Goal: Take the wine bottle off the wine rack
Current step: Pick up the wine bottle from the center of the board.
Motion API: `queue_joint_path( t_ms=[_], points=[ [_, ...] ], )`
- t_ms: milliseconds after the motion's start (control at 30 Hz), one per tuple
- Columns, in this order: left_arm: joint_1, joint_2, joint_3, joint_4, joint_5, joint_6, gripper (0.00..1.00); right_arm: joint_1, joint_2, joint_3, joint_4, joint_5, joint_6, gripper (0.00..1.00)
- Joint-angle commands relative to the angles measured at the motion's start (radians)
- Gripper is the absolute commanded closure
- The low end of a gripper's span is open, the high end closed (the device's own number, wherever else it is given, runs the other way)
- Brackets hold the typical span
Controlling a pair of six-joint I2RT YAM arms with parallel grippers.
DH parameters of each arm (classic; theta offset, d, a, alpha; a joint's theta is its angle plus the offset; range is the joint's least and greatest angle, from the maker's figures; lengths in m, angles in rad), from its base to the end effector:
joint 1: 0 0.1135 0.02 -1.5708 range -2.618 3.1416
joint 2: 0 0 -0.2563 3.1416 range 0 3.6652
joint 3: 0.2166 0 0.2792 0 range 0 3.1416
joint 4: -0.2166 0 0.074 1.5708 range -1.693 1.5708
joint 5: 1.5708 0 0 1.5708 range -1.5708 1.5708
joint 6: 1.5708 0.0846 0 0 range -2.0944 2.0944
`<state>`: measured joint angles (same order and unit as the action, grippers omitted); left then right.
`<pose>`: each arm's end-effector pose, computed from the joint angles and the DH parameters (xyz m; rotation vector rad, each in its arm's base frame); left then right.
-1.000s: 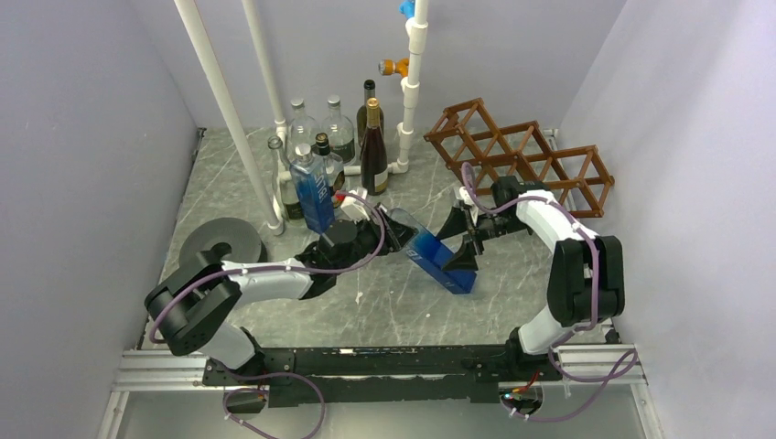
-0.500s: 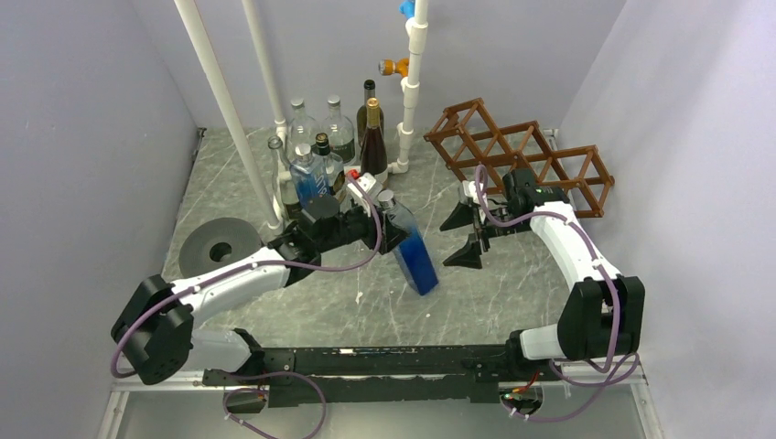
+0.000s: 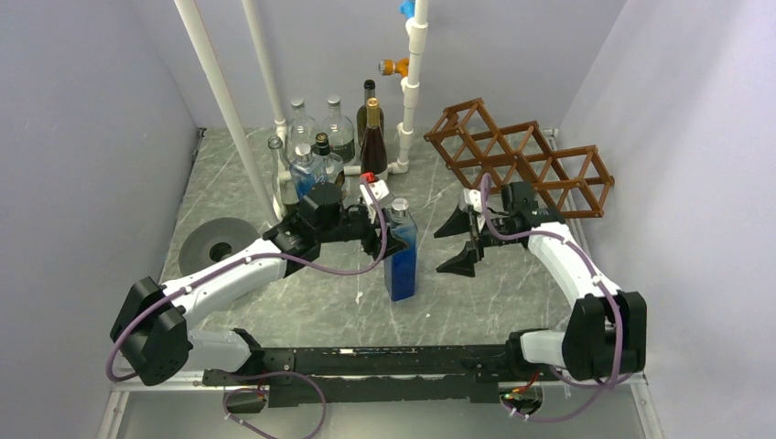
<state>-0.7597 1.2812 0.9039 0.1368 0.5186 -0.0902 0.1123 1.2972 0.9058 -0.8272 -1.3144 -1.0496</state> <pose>0.2362 -0.2822 0.2793 0.9828 1.6399 -1.0577 0.2478 0.1103 0.2221 -1.3113 1.5030 1.2016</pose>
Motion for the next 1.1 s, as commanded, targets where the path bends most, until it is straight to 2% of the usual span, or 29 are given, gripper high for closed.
queue_joint_path(
  t_ms=[0, 100, 367, 467, 667, 767, 933, 1000, 1067],
  points=[
    [-0.005, -0.009, 0.081, 0.249, 0.125, -0.026, 1.00, 0.066, -0.093, -0.127, 0.509, 0.012, 0.408, 0.00],
    [-0.020, 0.009, 0.084, 0.297, 0.139, -0.028, 1.00, 0.096, -0.081, -0.149, 0.606, 0.035, 0.483, 0.00],
    [-0.063, 0.080, 0.120, 0.362, 0.150, -0.031, 1.00, 0.172, -0.048, -0.185, 0.642, -0.008, 0.415, 0.01],
    [-0.067, 0.103, 0.127, 0.390, 0.161, -0.038, 1.00, 0.185, -0.026, -0.175, 0.594, -0.016, 0.347, 0.08],
    [-0.070, 0.109, 0.106, 0.446, 0.143, -0.063, 1.00, 0.188, -0.005, -0.131, 0.469, -0.049, 0.211, 0.32],
    [-0.070, 0.106, 0.071, 0.504, 0.130, -0.106, 0.92, 0.188, -0.005, -0.125, 0.458, -0.051, 0.193, 0.46],
    [-0.070, 0.113, 0.006, 0.620, 0.098, -0.201, 0.71, 0.188, -0.002, -0.113, 0.446, -0.050, 0.187, 0.74],
    [-0.070, 0.117, -0.027, 0.683, 0.082, -0.237, 0.59, 0.188, -0.002, -0.111, 0.443, -0.056, 0.185, 0.82],
    [-0.070, 0.122, -0.063, 0.741, 0.065, -0.264, 0.48, 0.187, -0.001, -0.107, 0.430, -0.061, 0.173, 0.84]
  ],
)
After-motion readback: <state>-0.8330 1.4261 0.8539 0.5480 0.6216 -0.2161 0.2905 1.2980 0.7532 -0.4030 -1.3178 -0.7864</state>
